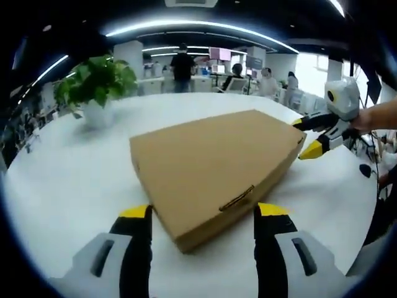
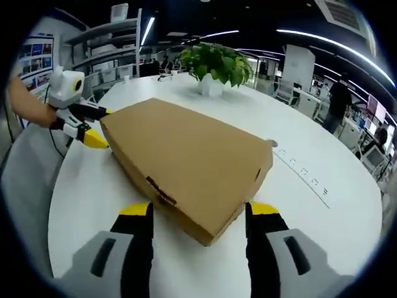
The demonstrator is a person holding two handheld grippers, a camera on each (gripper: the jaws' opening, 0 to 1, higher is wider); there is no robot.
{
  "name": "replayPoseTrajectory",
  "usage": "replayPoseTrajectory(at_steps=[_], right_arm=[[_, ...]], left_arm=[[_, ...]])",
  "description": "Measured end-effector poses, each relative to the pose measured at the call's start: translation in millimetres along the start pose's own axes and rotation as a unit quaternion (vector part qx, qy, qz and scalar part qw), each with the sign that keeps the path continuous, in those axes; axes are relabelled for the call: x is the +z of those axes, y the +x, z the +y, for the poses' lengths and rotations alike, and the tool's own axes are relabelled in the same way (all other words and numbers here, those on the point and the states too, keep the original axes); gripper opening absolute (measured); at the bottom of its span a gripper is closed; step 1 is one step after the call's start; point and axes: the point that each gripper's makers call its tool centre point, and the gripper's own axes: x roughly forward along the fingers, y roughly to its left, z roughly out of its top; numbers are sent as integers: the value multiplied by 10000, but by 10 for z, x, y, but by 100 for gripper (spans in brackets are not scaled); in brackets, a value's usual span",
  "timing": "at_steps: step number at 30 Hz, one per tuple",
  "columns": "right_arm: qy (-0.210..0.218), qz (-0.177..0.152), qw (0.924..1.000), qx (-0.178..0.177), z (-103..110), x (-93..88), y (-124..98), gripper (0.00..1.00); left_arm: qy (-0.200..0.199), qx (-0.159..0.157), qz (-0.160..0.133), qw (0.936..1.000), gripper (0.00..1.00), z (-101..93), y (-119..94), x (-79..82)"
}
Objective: Operate the shoe box by opening the lid, removing the specified soft item, and placing it in the target area until the item is outside and the box remains undamaged.
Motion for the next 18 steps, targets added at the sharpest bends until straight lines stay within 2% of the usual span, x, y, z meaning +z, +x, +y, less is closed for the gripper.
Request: replayPoseTrajectory(at_steps=[6,18], right_arm=[[197,71,9998,9,-3,-31,22,56],[222,79,9997,-103,43,-29,10,54]], left_arm=[[-8,-39,-11,10000,66,-19,5,-4],[7,-225,98,9997,63,-6,-8,2]])
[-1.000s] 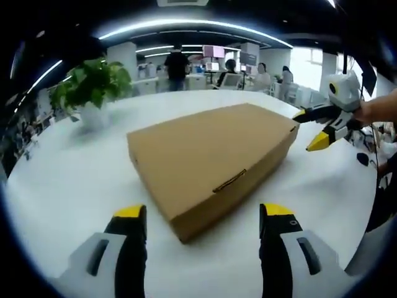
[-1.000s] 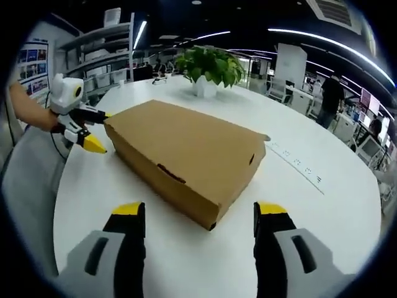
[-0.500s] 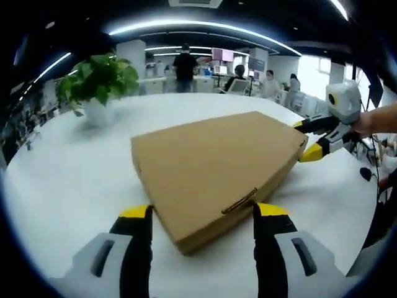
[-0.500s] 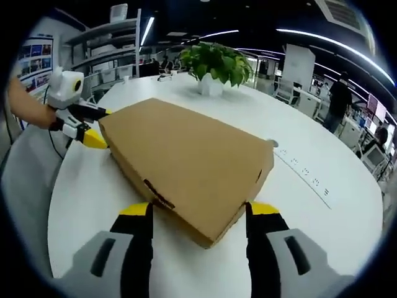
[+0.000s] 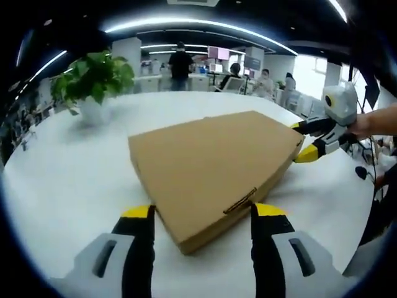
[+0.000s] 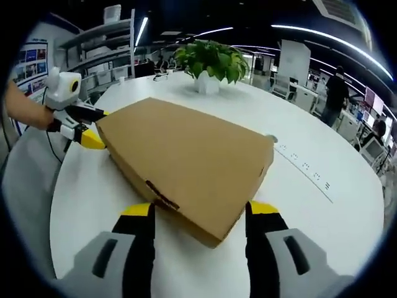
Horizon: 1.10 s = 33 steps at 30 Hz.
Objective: Operate the shoe box by opening the lid, removing the specified soft item, and placing it in the target area until the item is outside and the box remains undamaged.
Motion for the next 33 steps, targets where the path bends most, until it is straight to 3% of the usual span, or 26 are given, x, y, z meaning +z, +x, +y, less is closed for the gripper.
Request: replayPoseTrajectory(at_steps=[20,33], right_arm=[[276,76,9990,-354,248,-18,-49,53],[504,67,9965,-663,422,-35,-75,53]], left_arm=[[339,-359,234,9985,62,133,-45,-35],[768,-687,429,9937,60,260,-68,-60]])
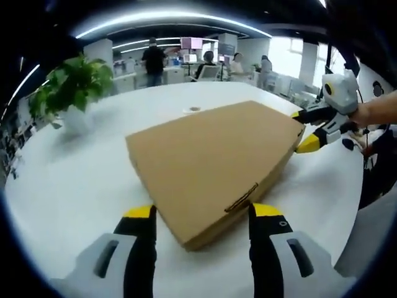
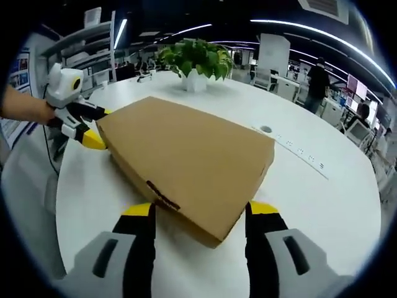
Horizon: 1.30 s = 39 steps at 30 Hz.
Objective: Operate the shoe box by opening the lid, removing the specified soft item, and placing it in the target area until the item is outside and the box remains undamaged.
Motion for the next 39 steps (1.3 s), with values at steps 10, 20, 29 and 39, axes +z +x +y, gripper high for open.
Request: replayPoseTrajectory(at_steps=[10,20,29,39], right_arm=[[297,30,9994,-201,143,-23,-55,53],[501,30,9981,-354,331,-81,-152,51],[614,-16,9973,-407,536,-114,-212,51],[523,-48,9980,-338,799,-126,-236,51]], left_arm=[[211,-274,116,9993,59,61,-25,-20],[467,-588,273,9968,59,123,-69,-62],[673,-825,440,9933,59,185,-137,-112],[781,-945,525,9911,59,262,-290,-214]])
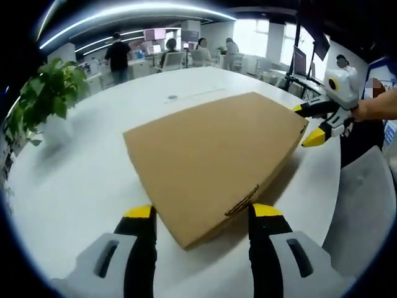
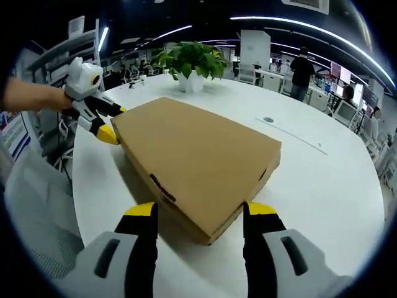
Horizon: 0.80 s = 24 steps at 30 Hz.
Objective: Operate the shoe box by opening the lid, removing the specified soft item, and placing it in the target area until the item is outside and the box remains undamaged.
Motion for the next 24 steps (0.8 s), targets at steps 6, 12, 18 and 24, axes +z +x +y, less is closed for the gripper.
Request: replayPoseTrajectory(at_steps=[6,12,18,24], right_arm=[[-76,-1,9999,68,148,-17,-14,50],[-103,-17,9999,123,265,-23,-24,49],[-97,-26,9998,191,389,-25,-34,48],[-166,-33,9995,262,506,-37,-44,47]], left_arm=[[26,-25,65,10000,59,10,-110,-100],[30,-23,124,9999,59,29,-203,-187],[21,-14,160,9999,59,27,-303,-282],[-2,10,182,9998,59,21,-402,-375]])
